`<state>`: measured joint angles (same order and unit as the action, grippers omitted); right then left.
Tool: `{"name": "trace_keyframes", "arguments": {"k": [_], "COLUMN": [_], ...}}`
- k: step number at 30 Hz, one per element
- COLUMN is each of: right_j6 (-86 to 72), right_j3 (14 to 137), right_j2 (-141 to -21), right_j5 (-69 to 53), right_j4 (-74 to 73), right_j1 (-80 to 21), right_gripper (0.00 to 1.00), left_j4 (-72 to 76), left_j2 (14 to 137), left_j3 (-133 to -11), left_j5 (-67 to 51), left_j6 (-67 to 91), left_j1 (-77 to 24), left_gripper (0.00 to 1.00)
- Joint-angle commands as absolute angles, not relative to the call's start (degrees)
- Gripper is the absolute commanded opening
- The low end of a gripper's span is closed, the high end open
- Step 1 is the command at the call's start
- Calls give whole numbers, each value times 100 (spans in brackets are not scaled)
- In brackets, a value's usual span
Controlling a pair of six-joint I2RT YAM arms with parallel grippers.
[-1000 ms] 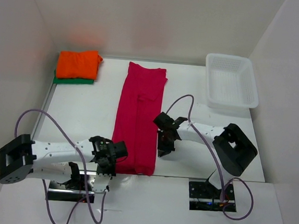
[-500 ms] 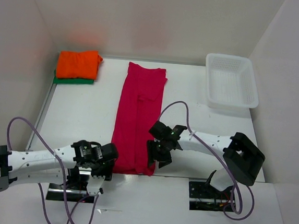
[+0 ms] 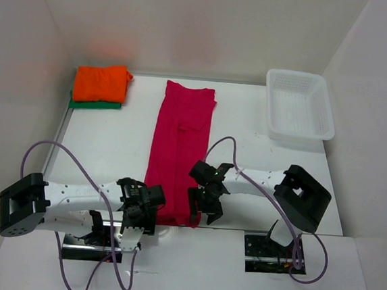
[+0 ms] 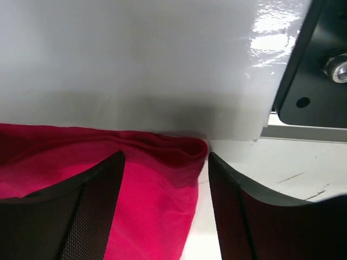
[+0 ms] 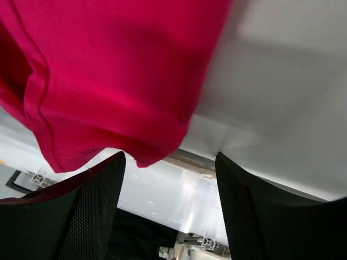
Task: Fold and stack the t-shirts
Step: Grab the bottom of the folded rectangular tshirt with both arms, then fold the folded rectangular tshirt in 1/3 of the way
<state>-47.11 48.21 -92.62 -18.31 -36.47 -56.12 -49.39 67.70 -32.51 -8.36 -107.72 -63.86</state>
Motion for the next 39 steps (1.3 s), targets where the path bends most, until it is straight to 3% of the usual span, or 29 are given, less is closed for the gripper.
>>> {"name": "trace_keyframes", "arguments": {"k": [1, 3, 7, 13, 16, 21, 26, 39], "right_j6": [-4667, -4667, -4553, -4448, -4447, -4447, -4245, -3358], "right_j3": [4870, 4869, 5027, 5291, 5344, 5344, 5511, 6748], "right_j2": [-9404, -9404, -9694, -9896, -9896, -9827, -9537, -9087], "right_j5": [-1775, -1775, -1775, -1723, -1723, -1775, -1775, -1574], "right_j4": [-3630, -3560, -3560, -3560, -3560, -3560, -3893, -4763], "right_j1": [-5730, -5730, -5730, -5730, -5730, -5730, -5730, -4572], "right_gripper": [71, 68, 49, 46, 34, 0, 0, 0], "left_j4": [-5081, -5080, -4975, -4791, -4685, -4439, -4000, -3779], "left_j2": [6943, 6943, 6820, 6768, 6628, 6338, 6073, 6125], "left_j3": [-3480, -3480, -3480, -3428, -3376, -3322, -3496, -4639], "left_j5": [-1222, -1222, -1274, -1274, -1274, -1274, -976, -1520], "left_j6": [-10680, -10547, -10433, -9704, -9396, -8844, -7868, -6882], "left_j1": [-6407, -6407, -6407, -6407, -6407, -6407, -6215, -3447], "left_gripper": [70, 64, 45, 25, 16, 7, 4, 3]}}
